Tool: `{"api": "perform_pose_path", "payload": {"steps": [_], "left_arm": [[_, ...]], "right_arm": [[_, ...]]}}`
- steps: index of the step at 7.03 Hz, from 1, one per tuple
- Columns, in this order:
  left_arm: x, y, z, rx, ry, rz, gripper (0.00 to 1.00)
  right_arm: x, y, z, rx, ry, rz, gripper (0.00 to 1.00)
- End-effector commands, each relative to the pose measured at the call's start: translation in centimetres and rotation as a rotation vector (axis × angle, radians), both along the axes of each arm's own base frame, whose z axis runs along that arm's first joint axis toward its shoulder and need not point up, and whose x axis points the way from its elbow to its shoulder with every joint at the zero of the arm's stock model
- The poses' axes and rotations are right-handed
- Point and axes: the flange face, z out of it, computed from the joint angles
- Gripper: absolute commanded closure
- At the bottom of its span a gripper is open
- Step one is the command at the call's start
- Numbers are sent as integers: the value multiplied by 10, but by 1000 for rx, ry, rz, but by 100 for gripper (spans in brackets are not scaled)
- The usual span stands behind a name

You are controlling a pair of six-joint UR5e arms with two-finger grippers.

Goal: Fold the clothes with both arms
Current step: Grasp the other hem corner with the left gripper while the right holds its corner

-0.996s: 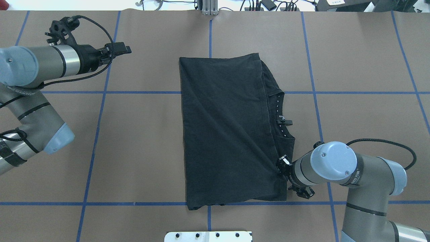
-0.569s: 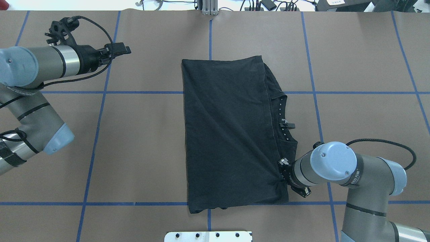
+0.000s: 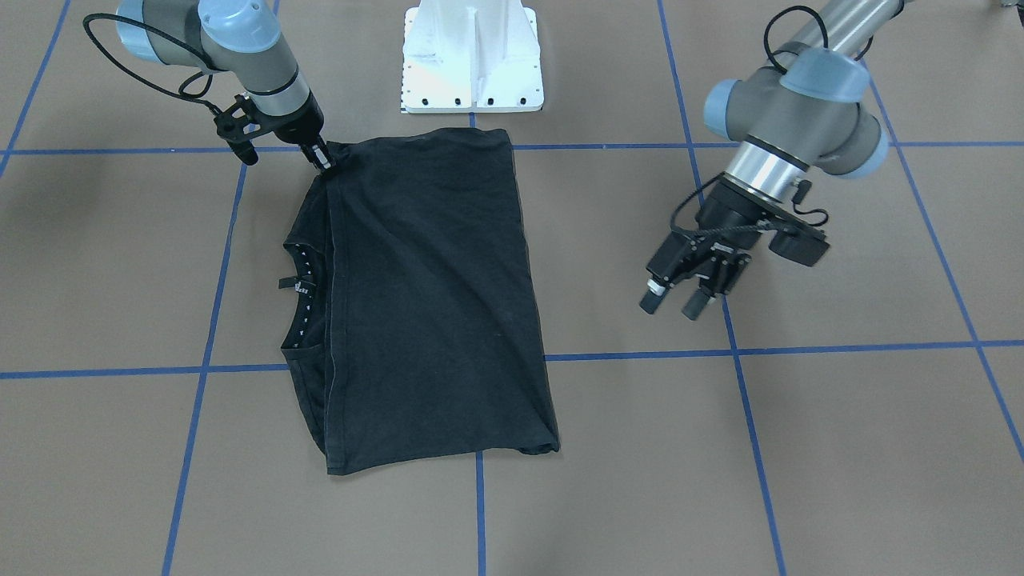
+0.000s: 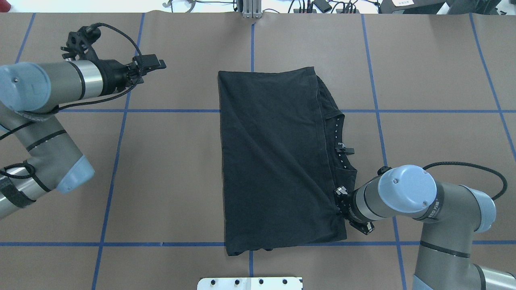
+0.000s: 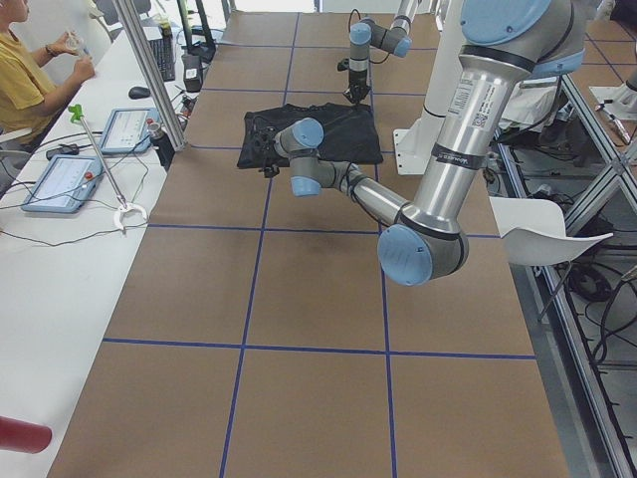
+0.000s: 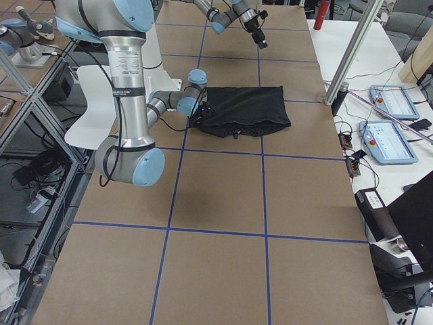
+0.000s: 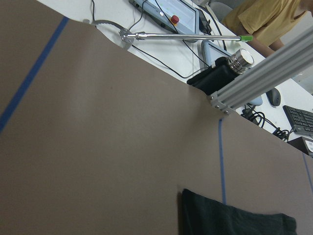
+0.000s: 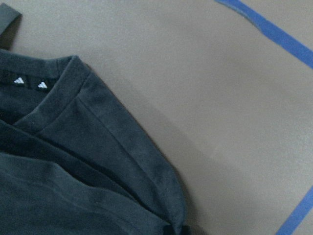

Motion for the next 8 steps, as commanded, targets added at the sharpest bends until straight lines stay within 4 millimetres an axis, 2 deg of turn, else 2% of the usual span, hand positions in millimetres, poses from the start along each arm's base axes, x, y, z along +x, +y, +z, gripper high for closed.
{"api": "perform_pose_path", "payload": {"steps": [1, 2, 3, 4, 5, 6, 8], "left_arm": [[70, 104, -36, -143, 193, 57, 0], [92, 162, -26, -215, 221, 97, 0], [108, 206, -17, -290, 240, 150, 0], [131, 246, -10, -351, 222, 176, 1], [145, 280, -15, -404, 177, 201, 2], [154, 299, -15, -428, 150, 226, 4], [159, 309, -15, -430, 143, 242, 11]], "right_arm": [[-1, 1, -2, -1, -6, -12, 100], [-1, 2, -2, -1, -6, -14, 100], [0, 2, -5, 2, -12, -15, 100], [-1, 2, -6, 2, -14, -18, 100], [-2, 3, -5, -4, -14, -24, 100], [0, 5, -8, -20, -25, -41, 100], [1, 3, -8, -23, -27, -40, 100]]}}
